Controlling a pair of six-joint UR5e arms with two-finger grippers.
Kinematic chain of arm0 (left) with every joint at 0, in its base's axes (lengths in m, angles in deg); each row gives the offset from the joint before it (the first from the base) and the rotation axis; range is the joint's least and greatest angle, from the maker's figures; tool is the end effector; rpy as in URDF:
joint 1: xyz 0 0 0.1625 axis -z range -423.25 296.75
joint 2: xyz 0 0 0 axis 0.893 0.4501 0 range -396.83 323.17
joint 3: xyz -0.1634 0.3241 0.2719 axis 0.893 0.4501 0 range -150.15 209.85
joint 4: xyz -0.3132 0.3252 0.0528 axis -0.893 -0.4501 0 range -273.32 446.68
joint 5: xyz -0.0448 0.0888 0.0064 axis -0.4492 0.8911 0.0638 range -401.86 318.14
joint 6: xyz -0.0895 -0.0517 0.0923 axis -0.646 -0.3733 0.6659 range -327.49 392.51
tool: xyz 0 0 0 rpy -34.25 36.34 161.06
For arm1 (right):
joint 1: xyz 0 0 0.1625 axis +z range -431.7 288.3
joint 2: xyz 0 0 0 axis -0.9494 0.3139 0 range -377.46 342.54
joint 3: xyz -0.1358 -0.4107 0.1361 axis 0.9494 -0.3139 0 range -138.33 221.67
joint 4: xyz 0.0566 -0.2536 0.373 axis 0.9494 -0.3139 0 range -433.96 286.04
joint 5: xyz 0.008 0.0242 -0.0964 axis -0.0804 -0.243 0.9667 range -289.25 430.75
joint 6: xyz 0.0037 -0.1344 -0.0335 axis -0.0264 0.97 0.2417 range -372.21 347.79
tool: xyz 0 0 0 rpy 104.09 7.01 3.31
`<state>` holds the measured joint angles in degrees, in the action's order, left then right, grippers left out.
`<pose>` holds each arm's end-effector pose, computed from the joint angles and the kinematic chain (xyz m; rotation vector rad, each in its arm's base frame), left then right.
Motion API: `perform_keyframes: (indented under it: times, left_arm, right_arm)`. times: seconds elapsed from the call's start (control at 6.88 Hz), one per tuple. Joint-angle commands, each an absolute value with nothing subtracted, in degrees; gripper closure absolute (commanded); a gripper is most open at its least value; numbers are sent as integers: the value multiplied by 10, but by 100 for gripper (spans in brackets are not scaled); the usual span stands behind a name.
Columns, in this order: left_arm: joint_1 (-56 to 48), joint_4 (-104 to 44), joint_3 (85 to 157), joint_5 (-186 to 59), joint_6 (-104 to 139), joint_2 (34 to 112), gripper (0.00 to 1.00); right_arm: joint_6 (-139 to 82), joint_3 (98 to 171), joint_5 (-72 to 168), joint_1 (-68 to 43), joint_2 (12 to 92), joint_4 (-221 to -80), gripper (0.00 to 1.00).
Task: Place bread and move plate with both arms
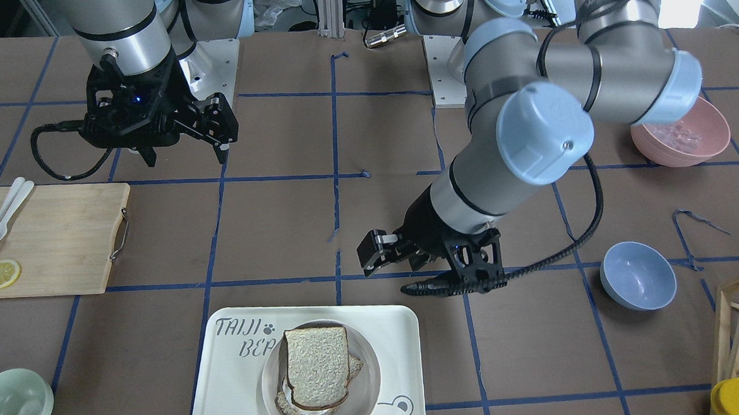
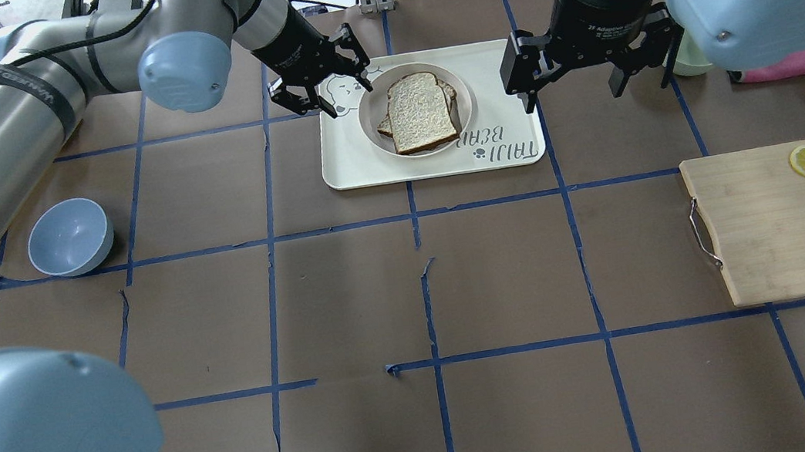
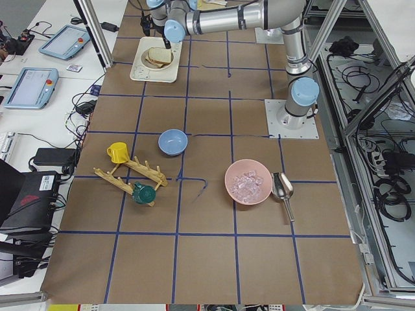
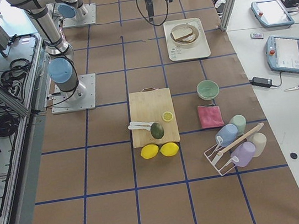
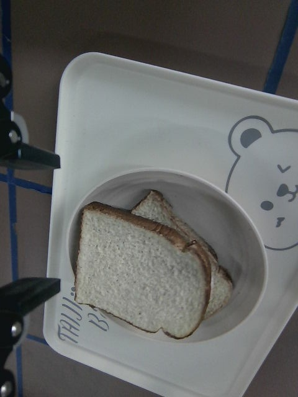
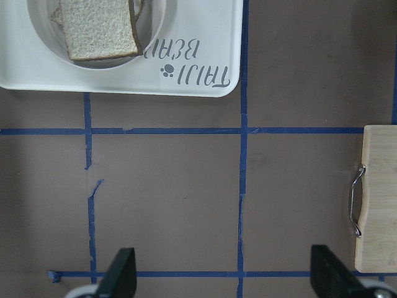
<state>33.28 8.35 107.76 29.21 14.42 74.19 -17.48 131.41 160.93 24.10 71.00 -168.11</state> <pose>-0.2565 -0.6731 0.3922 0.2716 -2.7953 -0.0343 0.1881 -0.5369 0.4727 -0.0147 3.1387 -0.0787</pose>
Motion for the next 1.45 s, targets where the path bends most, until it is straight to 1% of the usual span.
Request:
perform_keyframes:
  times: [0.0, 0.29, 0.44, 0.58, 0.73, 0.87, 1.02, 1.31]
  left_arm:
    - [333, 40, 1104, 337, 213, 638, 0]
    - [333, 35, 1177, 476, 232, 575, 0]
    - [332, 47, 1214, 480, 253, 567, 0]
    - [333, 52, 1211, 478, 273, 547, 0]
    - [331, 41, 1209, 482, 277, 519, 0]
    - [328, 3, 1204, 488, 276, 507, 0]
    - [325, -8, 1194, 488, 276, 506, 0]
    - [325, -17, 1194, 486, 276, 503, 0]
  right_arm:
    - [-175, 1314, 1609, 241, 710, -1680, 0]
    - [-176, 1317, 1610, 241, 714, -1673, 0]
    - [-175, 1318, 1611, 241, 715, -1668, 0]
    - [-143, 1318, 1626, 241, 724, -1607, 0]
    - [-100, 1317, 1627, 238, 729, -1597, 0]
    - [-95, 1318, 1627, 227, 732, -1596, 0]
    - [-87, 1318, 1622, 203, 732, -1593, 0]
    - [-86, 1318, 1618, 193, 732, -1597, 0]
